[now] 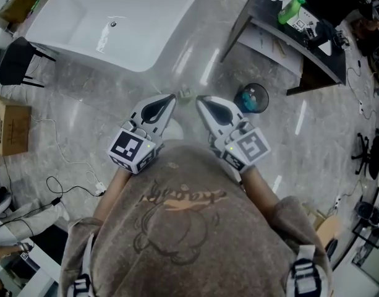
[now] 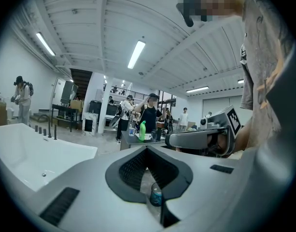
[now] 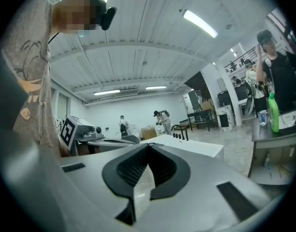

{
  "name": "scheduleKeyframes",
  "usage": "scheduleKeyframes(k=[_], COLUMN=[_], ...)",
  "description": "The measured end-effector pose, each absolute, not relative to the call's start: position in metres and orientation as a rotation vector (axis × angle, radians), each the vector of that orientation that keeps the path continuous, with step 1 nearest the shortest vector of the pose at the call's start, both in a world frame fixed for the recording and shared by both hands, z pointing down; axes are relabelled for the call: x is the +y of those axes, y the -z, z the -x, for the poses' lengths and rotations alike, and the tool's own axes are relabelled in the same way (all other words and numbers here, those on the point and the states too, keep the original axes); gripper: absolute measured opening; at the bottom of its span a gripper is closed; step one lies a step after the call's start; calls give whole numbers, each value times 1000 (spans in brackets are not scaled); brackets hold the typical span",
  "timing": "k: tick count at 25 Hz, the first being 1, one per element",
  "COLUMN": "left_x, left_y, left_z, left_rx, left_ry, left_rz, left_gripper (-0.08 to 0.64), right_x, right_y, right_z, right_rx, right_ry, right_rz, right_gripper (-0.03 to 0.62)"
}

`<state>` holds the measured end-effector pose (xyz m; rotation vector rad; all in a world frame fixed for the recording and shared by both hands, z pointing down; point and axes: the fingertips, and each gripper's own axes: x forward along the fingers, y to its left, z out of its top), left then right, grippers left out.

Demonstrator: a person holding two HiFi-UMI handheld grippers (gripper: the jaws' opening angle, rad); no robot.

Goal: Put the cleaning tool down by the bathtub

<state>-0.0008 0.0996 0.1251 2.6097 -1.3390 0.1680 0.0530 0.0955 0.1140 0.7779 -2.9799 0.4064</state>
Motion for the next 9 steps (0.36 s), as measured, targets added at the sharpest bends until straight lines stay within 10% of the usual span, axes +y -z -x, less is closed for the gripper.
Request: scheduleKeyframes(k=[9], left_x=[88], left_y=[-132], left_z=[10], left_rx=[-1357], left_ry=[-179], left_rz=[-2565], left_gripper=[6], right_x=[84], right_y=[-124], right_z=[-45], right_rx=[-2970], right_ry=[-415], right_rz=[-740], right_gripper=[5])
